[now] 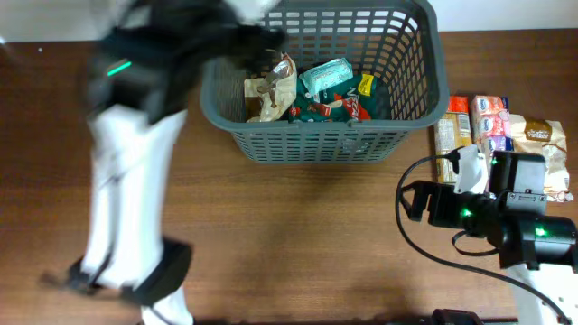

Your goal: Pack container

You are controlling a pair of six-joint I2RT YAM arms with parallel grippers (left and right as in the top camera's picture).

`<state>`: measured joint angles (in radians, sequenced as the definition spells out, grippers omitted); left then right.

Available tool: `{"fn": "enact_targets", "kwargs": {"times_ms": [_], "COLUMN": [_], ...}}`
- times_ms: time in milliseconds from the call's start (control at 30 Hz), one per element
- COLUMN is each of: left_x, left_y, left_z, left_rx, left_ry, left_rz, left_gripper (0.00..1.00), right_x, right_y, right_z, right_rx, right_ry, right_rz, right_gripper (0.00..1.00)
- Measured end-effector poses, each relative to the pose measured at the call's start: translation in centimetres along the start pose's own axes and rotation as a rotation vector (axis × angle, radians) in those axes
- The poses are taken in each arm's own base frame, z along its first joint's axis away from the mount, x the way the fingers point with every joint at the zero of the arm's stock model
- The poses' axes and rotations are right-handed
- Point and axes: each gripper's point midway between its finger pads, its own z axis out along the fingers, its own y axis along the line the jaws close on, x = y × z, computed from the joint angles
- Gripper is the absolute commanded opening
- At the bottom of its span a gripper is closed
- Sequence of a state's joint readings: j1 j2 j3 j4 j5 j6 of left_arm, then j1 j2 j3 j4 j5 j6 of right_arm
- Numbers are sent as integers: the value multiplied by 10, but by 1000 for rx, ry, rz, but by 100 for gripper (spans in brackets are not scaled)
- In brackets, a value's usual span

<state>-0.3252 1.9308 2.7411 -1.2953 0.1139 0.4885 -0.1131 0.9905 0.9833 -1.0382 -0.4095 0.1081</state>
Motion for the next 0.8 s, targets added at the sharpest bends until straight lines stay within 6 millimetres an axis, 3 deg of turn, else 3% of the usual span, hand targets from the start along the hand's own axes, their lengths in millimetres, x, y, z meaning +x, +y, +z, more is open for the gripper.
{"fn": "enact_targets", "kwargs": {"times_ms": [100, 200, 400, 500, 567, 633, 800], "left_x": [3, 23, 78, 94, 103, 110, 125], "left_y": [30, 49, 80, 94, 102, 104, 92], "left_z": [-56, -85, -84, -86, -91, -95, -97], "left_rx": [-102, -162, -212, -244, -267, -273, -234], "left_ry": [-27, 15, 177, 213, 231, 254, 321], "left_rz": [-46, -102, -216, -248, -268, -282, -306], "left_gripper": [99, 99, 99, 99, 99, 99, 99], "right_x": [-13, -39, -90, -108, -118, -122, -128], "right_y": [-9, -16, -13, -22, -35, -55, -95], "right_z": [-13, -46, -132, -153, -154, -142, -106], "right_rx": [86, 212, 389, 449, 488, 525, 568], "right_ry": [-42, -123, -304, -331, -321, -264, -131], "right_rz": [-12, -30, -39, -5, 24, 67, 144], "right_gripper": [99, 99, 99, 99, 99, 99, 99]}}
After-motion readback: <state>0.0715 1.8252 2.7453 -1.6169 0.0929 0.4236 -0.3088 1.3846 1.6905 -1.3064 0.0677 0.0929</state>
